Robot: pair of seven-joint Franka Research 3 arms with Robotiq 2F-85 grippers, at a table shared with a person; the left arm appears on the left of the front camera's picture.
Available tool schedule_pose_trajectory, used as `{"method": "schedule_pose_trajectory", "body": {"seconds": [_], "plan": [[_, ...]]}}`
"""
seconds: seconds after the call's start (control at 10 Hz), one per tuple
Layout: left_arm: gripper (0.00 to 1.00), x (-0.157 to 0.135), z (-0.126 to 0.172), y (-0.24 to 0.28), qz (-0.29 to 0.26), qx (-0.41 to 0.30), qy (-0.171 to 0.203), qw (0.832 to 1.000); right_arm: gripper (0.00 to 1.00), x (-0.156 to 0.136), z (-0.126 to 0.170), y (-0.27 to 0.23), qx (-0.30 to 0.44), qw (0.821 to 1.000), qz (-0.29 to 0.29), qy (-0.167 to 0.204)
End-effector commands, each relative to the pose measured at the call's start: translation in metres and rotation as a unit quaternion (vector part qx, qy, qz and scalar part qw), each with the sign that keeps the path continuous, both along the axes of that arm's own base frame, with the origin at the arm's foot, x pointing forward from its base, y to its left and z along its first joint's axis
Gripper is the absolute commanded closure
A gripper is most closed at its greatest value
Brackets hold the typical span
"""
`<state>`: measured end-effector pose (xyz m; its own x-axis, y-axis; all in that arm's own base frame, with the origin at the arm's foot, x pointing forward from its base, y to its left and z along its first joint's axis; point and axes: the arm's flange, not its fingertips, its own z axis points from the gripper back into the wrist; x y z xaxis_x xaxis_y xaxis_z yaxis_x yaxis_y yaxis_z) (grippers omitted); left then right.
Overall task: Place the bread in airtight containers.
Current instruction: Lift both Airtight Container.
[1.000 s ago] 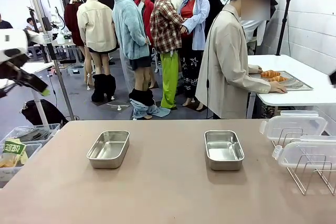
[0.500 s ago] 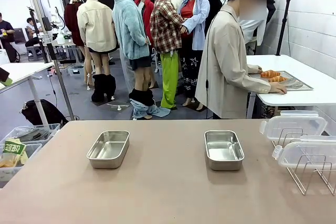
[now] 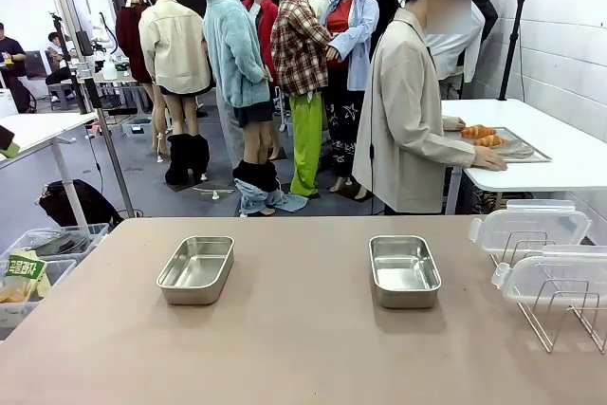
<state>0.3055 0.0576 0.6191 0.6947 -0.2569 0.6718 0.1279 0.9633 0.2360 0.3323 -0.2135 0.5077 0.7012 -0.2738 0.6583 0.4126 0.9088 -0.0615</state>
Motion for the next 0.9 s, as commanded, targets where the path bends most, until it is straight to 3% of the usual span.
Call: {"method": "schedule_pose_trajectory", "body": {"seconds": [0.0, 0.8], "plan": [[0.0, 0.0017, 0.0022, 0.0007, -0.005, 0.004, 0.001, 1.0, 0.0, -0.0001, -0.001, -0.0003, -0.006, 1.0, 0.003, 0.005], [0.0, 0.0017, 0.0022, 0.0007, -0.005, 0.004, 0.001, 1.0, 0.0, -0.0001, -0.001, -0.0003, -0.006, 1.0, 0.003, 0.005]]}}
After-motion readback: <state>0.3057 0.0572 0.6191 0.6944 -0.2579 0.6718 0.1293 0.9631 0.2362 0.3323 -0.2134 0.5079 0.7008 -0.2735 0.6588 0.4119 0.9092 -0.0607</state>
